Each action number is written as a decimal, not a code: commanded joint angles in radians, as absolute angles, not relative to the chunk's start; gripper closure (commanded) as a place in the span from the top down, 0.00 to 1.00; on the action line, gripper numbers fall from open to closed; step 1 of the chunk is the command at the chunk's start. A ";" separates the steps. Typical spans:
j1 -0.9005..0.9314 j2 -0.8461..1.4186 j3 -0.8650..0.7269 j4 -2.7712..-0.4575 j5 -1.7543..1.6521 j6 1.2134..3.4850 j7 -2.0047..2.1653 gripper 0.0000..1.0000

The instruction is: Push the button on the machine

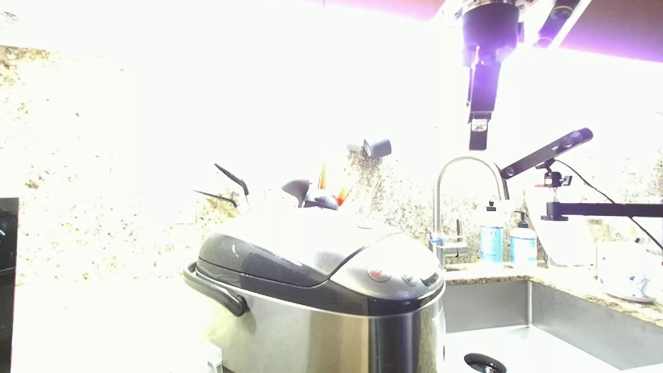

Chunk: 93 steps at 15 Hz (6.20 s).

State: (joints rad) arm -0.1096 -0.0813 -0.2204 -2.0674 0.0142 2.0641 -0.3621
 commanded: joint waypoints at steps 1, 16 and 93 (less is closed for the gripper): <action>-0.125 -0.081 -0.205 -2.065 0.018 2.060 -0.363 0.01; -0.126 0.073 -0.190 -1.977 -0.009 2.093 -0.320 0.00; -0.130 0.330 -0.090 -1.733 -0.191 1.903 -0.353 0.00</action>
